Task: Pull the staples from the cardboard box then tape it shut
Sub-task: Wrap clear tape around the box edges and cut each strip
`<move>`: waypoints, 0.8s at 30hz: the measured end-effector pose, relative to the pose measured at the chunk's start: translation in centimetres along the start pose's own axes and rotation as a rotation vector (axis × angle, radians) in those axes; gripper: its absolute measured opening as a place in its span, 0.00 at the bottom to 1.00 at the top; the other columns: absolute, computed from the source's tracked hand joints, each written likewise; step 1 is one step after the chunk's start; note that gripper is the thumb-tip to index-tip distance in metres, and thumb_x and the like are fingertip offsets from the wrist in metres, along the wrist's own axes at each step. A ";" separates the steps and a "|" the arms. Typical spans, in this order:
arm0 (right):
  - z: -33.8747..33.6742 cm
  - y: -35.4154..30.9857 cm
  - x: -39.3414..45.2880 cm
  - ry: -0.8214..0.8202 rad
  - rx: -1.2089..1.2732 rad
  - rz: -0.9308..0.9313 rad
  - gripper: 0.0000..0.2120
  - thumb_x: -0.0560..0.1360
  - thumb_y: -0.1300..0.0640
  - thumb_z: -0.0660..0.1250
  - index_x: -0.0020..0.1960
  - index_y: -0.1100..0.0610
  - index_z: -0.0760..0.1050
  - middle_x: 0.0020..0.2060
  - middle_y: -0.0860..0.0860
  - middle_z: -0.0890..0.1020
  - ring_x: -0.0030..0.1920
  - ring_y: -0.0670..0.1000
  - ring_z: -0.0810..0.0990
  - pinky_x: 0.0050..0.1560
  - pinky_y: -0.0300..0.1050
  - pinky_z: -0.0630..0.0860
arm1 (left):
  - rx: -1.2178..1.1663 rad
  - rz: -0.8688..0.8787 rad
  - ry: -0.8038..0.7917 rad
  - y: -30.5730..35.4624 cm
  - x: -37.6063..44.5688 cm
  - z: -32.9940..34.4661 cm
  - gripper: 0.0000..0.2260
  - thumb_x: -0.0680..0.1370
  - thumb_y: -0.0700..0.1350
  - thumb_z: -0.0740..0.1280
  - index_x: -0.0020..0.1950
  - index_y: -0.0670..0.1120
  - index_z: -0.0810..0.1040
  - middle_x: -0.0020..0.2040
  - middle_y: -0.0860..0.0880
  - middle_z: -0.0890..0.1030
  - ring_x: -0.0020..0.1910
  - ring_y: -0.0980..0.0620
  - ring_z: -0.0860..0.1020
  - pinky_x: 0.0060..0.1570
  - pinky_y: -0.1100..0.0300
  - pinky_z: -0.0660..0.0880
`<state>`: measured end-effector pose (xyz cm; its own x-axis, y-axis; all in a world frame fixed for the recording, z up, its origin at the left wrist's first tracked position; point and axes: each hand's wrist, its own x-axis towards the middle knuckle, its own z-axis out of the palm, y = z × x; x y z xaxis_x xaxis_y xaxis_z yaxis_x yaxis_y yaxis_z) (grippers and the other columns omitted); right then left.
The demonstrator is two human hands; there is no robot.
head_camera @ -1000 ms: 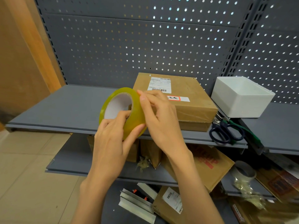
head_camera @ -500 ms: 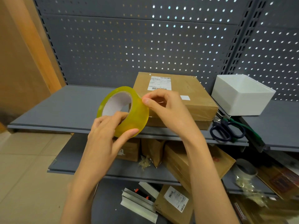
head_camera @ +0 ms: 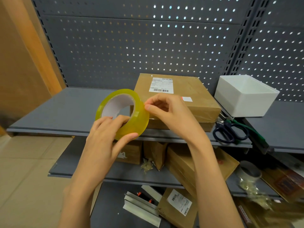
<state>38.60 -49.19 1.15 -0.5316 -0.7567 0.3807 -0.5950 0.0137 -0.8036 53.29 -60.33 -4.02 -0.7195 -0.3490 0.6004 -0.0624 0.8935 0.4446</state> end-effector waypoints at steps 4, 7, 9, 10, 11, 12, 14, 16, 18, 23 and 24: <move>-0.4 0.1 0.1 -0.062 -0.045 -0.012 0.01 0.74 0.60 0.70 0.44 0.55 0.79 0.42 0.52 0.83 0.44 0.52 0.81 0.50 0.50 0.78 | 0.012 0.007 -0.011 -0.2 -0.1 -0.2 0.16 0.74 0.63 0.57 0.53 0.54 0.70 0.47 0.54 0.76 0.58 0.51 0.68 0.58 0.52 0.66; -0.6 0.3 0.1 -0.077 -0.033 -0.021 0.02 0.75 0.60 0.68 0.45 0.55 0.79 0.42 0.52 0.83 0.43 0.50 0.80 0.49 0.47 0.77 | -0.019 0.013 -0.036 -0.3 0.1 -0.4 0.16 0.74 0.63 0.57 0.53 0.53 0.72 0.46 0.53 0.77 0.58 0.54 0.69 0.65 0.52 0.62; -0.5 0.4 0.1 -0.073 -0.063 -0.028 0.02 0.76 0.58 0.67 0.45 0.54 0.78 0.42 0.51 0.82 0.43 0.49 0.79 0.47 0.44 0.76 | -0.044 0.000 -0.056 -0.6 0.2 -0.5 0.14 0.74 0.62 0.58 0.54 0.56 0.71 0.46 0.53 0.77 0.60 0.51 0.71 0.67 0.51 0.61; -0.4 0.5 0.0 -0.077 -0.076 -0.026 0.02 0.76 0.58 0.66 0.45 0.53 0.77 0.42 0.51 0.81 0.43 0.49 0.78 0.47 0.42 0.75 | -0.062 -0.011 -0.066 -0.6 0.1 -0.5 0.14 0.73 0.61 0.59 0.54 0.57 0.72 0.47 0.54 0.77 0.62 0.48 0.72 0.68 0.49 0.61; -0.3 0.6 0.0 -0.089 -0.081 -0.021 0.02 0.77 0.58 0.65 0.46 0.53 0.77 0.42 0.51 0.81 0.43 0.50 0.78 0.46 0.41 0.74 | -0.076 -0.018 -0.070 -0.7 0.1 -0.4 0.14 0.73 0.61 0.59 0.54 0.57 0.72 0.47 0.54 0.77 0.63 0.45 0.72 0.68 0.47 0.62; -0.3 0.6 -0.1 -0.106 -0.082 -0.014 0.03 0.77 0.58 0.64 0.46 0.54 0.76 0.43 0.53 0.81 0.42 0.49 0.77 0.45 0.39 0.73 | -0.081 -0.022 -0.071 -0.6 0.0 -0.4 0.14 0.73 0.61 0.59 0.54 0.57 0.72 0.48 0.54 0.77 0.65 0.45 0.70 0.67 0.48 0.62; -0.2 0.7 -0.2 -0.142 -0.085 -0.003 0.04 0.78 0.59 0.62 0.46 0.55 0.75 0.42 0.54 0.80 0.40 0.47 0.74 0.42 0.38 0.71 | -0.090 -0.026 -0.074 -0.5 -0.1 -0.4 0.14 0.72 0.61 0.59 0.54 0.57 0.72 0.50 0.55 0.77 0.67 0.47 0.68 0.65 0.51 0.62; -0.1 0.6 -0.3 -0.153 -0.084 -0.004 0.04 0.78 0.60 0.61 0.44 0.55 0.72 0.38 0.51 0.76 0.38 0.45 0.70 0.39 0.40 0.68 | -0.114 -0.028 -0.081 -0.4 -0.1 -0.4 0.14 0.72 0.62 0.60 0.54 0.58 0.71 0.50 0.56 0.77 0.64 0.50 0.69 0.63 0.56 0.63; 0.2 0.5 -0.4 -0.141 -0.067 -0.013 0.06 0.77 0.60 0.59 0.42 0.53 0.69 0.35 0.47 0.71 0.35 0.43 0.66 0.37 0.39 0.65 | -0.112 -0.020 -0.081 -0.2 0.0 -0.4 0.12 0.73 0.62 0.59 0.53 0.61 0.70 0.47 0.58 0.76 0.55 0.55 0.72 0.54 0.66 0.66; 0.5 0.2 -0.6 -0.122 -0.028 -0.067 0.08 0.78 0.61 0.58 0.41 0.52 0.66 0.34 0.46 0.67 0.33 0.42 0.63 0.35 0.35 0.62 | -0.177 -0.073 -0.037 0.5 0.1 -0.6 0.08 0.72 0.63 0.59 0.49 0.64 0.68 0.45 0.62 0.74 0.48 0.63 0.69 0.44 0.75 0.64; 0.6 0.2 -0.6 -0.106 0.008 -0.075 0.08 0.79 0.61 0.58 0.42 0.53 0.67 0.35 0.47 0.67 0.34 0.42 0.64 0.36 0.35 0.63 | -0.177 -0.072 -0.030 0.7 0.2 -0.7 0.08 0.72 0.63 0.58 0.49 0.64 0.68 0.45 0.62 0.74 0.48 0.64 0.69 0.43 0.76 0.64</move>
<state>39.13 -49.08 0.46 -0.4182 -0.8205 0.3898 -0.6257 -0.0509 -0.7784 53.55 -59.98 -3.14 -0.7381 -0.3993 0.5438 0.0061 0.8021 0.5972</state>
